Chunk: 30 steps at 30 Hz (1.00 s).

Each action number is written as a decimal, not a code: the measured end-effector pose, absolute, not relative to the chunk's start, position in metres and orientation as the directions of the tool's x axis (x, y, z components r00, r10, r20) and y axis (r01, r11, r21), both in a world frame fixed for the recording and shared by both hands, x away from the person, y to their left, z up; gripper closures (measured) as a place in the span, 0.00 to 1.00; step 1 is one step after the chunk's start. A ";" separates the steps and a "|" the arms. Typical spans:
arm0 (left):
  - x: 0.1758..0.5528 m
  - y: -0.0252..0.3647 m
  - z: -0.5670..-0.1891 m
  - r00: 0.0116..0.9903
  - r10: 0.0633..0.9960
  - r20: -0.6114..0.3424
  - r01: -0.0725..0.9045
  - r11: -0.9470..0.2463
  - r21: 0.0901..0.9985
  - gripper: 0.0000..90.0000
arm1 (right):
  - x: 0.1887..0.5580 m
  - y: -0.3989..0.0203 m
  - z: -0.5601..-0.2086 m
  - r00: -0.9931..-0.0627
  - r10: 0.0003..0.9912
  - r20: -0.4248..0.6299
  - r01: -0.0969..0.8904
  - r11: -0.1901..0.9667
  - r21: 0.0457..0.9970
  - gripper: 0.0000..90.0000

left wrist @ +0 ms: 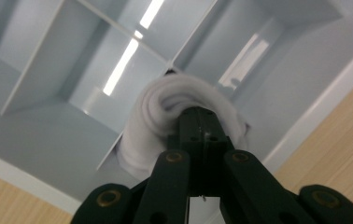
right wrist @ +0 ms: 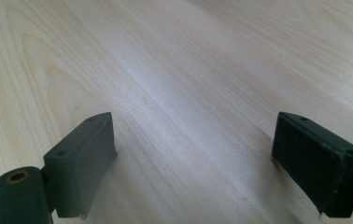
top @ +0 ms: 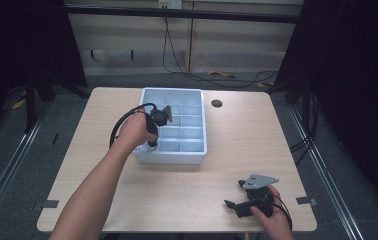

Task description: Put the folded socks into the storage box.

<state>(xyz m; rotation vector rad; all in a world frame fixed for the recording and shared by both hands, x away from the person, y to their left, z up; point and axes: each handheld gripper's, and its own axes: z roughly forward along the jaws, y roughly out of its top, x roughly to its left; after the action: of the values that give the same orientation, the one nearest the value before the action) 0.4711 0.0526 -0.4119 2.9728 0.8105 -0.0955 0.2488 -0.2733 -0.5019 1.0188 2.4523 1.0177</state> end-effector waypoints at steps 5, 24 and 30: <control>0.473 0.065 -0.421 0.837 0.532 -0.128 0.543 -0.835 0.086 1.00 | 0.248 -0.273 -0.502 -0.704 0.710 0.002 0.504 0.497 0.706 0.14; 0.472 0.059 -0.442 0.822 0.557 -0.117 0.565 -0.823 0.051 1.00 | 0.247 -0.273 -0.502 -0.706 0.709 0.004 0.502 0.496 0.709 0.14; 0.471 0.061 -0.443 0.824 0.555 -0.117 0.564 -0.823 0.067 1.00 | 0.247 -0.273 -0.502 -0.706 0.708 0.004 0.503 0.497 0.708 0.14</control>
<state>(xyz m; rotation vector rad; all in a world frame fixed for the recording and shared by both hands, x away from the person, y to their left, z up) 0.4707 0.0612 -0.4425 2.9051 0.8933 -0.1410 0.2475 -0.2728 -0.5019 1.0225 2.4570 1.0216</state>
